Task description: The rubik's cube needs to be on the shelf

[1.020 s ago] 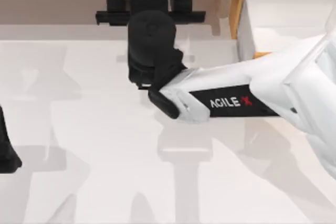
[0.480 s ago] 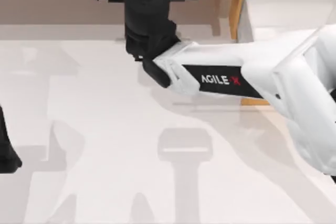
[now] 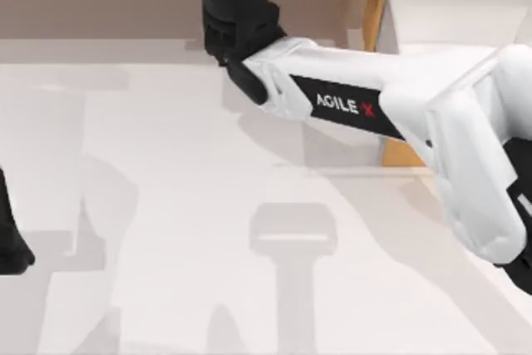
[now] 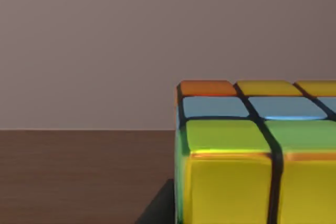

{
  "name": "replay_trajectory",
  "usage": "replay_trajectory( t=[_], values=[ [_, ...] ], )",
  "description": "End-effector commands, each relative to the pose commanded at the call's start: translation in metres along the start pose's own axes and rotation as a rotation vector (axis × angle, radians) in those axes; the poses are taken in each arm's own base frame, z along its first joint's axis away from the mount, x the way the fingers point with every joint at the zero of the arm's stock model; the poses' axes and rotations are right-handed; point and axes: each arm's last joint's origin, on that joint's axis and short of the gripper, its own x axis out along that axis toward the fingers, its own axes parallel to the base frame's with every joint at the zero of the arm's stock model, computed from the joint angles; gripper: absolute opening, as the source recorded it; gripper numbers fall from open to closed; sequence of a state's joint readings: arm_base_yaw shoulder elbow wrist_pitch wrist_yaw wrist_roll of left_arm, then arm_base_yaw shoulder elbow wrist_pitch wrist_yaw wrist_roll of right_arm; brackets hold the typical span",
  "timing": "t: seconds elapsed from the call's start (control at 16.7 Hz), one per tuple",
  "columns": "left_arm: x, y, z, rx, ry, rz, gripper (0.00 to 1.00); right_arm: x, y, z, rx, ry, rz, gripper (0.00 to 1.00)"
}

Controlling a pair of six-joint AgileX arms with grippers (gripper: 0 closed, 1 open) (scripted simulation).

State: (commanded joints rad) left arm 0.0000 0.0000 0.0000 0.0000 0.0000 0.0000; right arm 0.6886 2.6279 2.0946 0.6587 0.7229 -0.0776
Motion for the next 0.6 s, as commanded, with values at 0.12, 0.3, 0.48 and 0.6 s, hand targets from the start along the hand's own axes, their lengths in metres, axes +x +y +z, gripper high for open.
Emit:
replay_trajectory(
  t=[0.12,0.3,0.48,0.6],
  values=[
    [0.0,0.0,0.0,0.0,0.0,0.0,1.0,0.0,0.0,0.0,0.0,0.0,0.0,0.0],
    [0.0,0.0,0.0,0.0,0.0,0.0,1.0,0.0,0.0,0.0,0.0,0.0,0.0,0.15],
    [0.0,0.0,0.0,0.0,0.0,0.0,1.0,0.0,0.0,0.0,0.0,0.0,0.0,0.38],
    [0.0,0.0,0.0,0.0,0.0,0.0,1.0,0.0,0.0,0.0,0.0,0.0,0.0,0.53]
  ],
)
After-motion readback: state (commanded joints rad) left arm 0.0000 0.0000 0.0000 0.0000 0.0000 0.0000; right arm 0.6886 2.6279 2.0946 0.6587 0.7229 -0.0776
